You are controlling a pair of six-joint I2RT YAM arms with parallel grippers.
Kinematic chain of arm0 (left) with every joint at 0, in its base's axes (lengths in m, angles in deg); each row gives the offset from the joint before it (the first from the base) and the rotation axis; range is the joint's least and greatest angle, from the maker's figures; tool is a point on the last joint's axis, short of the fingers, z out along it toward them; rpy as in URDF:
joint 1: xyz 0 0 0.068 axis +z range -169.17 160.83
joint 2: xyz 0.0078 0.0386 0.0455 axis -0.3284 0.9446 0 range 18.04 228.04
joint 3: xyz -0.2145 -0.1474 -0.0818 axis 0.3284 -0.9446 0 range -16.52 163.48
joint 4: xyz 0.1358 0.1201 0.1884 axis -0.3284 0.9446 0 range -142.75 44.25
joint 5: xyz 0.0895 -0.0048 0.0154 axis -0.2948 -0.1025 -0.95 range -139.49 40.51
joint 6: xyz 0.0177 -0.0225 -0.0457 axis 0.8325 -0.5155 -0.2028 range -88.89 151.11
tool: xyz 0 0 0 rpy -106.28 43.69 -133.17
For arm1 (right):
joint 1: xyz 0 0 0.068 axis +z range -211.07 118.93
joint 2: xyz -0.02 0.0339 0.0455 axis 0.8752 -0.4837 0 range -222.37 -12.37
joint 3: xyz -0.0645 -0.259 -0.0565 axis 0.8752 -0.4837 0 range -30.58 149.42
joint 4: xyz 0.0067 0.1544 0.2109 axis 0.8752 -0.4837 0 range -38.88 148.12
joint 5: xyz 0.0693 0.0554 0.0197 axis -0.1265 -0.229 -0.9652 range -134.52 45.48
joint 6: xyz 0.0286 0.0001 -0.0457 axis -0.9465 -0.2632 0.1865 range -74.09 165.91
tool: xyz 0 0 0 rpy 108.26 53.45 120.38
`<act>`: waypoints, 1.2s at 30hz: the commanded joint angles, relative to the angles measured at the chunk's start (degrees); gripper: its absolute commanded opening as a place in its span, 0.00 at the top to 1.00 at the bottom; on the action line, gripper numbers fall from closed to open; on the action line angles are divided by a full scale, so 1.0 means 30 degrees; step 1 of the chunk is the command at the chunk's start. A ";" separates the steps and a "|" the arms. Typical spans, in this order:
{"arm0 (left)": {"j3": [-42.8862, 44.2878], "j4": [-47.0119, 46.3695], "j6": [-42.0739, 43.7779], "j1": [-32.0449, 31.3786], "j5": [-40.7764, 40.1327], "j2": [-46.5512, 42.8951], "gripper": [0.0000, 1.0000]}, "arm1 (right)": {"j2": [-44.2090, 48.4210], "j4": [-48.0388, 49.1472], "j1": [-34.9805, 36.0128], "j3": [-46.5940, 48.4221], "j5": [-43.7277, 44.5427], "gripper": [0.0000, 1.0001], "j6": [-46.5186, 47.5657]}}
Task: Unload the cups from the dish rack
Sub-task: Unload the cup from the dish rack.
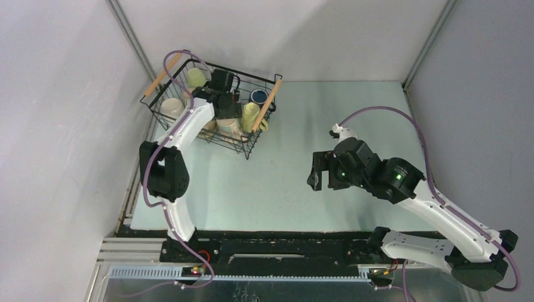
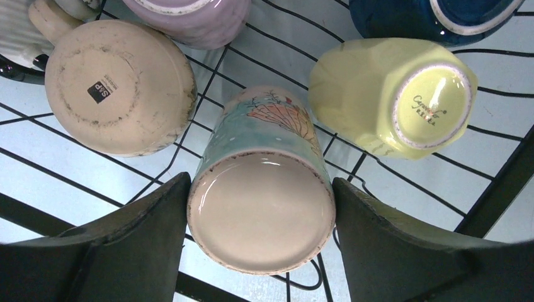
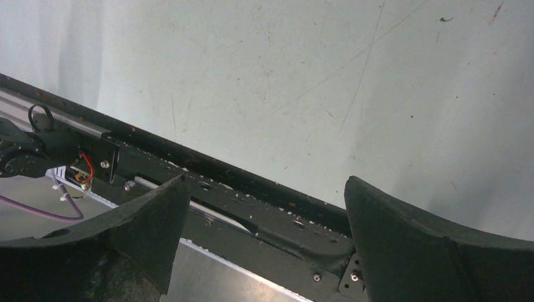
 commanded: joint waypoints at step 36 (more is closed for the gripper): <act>0.1218 0.2123 0.0715 0.0763 0.0181 0.1261 0.00 | -0.0197 0.0428 0.0591 -0.0193 0.0253 0.00 -0.0236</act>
